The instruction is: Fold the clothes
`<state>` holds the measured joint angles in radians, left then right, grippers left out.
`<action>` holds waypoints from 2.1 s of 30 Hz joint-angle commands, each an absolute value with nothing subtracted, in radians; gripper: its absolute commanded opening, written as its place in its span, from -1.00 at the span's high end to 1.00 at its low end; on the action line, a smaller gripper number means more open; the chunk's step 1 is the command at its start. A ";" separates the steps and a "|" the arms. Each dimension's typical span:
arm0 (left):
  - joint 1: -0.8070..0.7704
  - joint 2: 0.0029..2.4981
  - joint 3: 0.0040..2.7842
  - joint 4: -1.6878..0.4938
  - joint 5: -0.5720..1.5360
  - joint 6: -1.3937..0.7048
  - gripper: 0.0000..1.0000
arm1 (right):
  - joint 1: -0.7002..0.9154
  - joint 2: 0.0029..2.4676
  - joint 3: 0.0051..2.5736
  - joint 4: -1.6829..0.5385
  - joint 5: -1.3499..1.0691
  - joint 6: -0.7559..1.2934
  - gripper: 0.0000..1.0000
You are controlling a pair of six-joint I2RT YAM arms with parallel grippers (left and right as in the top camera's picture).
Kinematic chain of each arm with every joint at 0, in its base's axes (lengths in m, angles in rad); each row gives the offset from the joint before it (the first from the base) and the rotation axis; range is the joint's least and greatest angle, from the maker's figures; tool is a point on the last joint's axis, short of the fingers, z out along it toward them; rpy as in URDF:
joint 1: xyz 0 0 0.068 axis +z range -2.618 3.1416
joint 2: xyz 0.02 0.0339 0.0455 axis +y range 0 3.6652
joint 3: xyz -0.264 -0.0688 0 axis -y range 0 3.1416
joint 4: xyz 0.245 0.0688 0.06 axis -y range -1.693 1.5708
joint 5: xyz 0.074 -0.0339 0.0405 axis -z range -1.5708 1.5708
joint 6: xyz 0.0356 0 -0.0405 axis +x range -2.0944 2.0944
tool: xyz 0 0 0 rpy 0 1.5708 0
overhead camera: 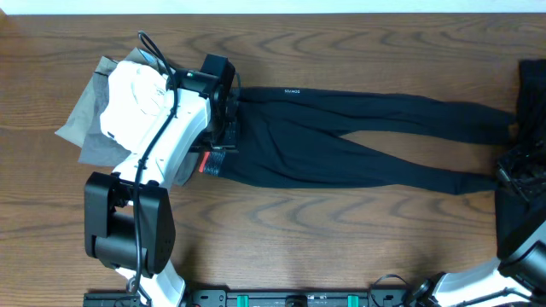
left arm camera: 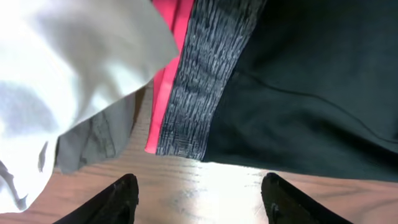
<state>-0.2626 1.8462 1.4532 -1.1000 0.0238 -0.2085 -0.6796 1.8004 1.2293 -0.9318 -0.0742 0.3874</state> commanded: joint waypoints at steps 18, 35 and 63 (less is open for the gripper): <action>-0.259 1.852 1.169 -0.829 -0.093 -0.191 0.46 | -0.688 1.810 1.237 -0.942 -0.267 0.335 -0.45; -0.201 1.572 1.238 -1.145 -0.237 -0.298 0.88 | -0.689 1.810 1.237 -0.801 -0.397 0.282 0.88; -0.136 1.476 1.237 -1.126 -0.210 -0.298 0.88 | -0.457 1.815 1.179 -0.868 -0.191 0.377 -0.62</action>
